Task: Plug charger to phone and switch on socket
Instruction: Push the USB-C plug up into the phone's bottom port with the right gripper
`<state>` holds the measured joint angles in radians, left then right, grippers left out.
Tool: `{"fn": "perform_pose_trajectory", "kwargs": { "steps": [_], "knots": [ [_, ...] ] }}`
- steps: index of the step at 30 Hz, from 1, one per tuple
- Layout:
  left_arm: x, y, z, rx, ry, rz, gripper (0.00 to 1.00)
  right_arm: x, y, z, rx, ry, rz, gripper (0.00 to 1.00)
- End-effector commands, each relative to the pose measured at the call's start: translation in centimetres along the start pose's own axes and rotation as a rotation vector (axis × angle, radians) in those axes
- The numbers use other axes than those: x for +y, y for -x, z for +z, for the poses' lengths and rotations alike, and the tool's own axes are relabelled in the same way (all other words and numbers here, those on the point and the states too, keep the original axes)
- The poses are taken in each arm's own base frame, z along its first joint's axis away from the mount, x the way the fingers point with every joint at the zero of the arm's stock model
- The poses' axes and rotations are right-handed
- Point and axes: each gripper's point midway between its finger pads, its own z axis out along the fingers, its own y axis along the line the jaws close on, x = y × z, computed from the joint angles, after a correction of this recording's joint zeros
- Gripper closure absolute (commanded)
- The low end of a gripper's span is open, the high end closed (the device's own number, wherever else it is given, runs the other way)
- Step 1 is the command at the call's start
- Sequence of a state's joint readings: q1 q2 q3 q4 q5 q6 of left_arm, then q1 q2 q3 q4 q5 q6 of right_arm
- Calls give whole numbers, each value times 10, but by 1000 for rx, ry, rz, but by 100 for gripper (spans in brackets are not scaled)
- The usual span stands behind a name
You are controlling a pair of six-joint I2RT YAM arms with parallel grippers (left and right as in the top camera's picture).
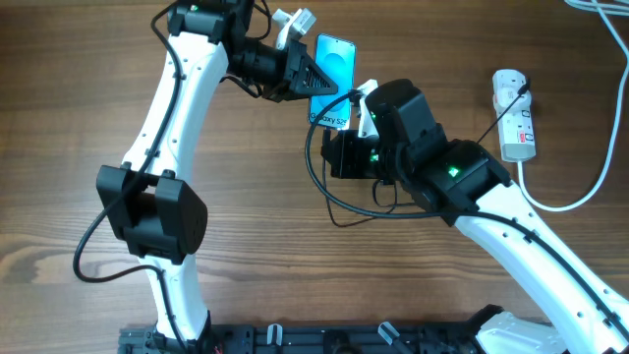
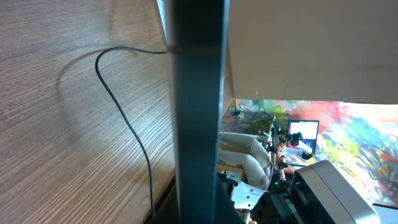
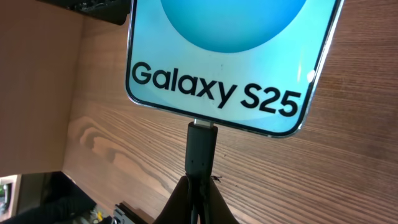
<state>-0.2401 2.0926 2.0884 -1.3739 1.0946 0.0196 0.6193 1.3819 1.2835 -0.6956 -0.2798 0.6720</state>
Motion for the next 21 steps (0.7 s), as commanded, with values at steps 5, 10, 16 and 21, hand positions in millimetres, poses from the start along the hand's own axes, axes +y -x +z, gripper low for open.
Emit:
{"fn": "perform_pose_trajectory", "kwargs": {
  "steps": [5, 10, 16, 21],
  "knots": [
    [-19, -10, -2, 18, -40, 24, 96, -6, 31, -2, -131, -53, -53, 95],
    [-19, -12, -2, 25, -40, 11, 96, -12, 38, -3, -169, -91, -79, 96],
    [-19, -13, -2, 28, -39, 5, 96, -13, 40, -4, -179, -98, -79, 95],
    [-19, -13, -2, 28, -39, 4, 96, -13, 42, -5, -189, -102, -90, 95]
  ]
}}
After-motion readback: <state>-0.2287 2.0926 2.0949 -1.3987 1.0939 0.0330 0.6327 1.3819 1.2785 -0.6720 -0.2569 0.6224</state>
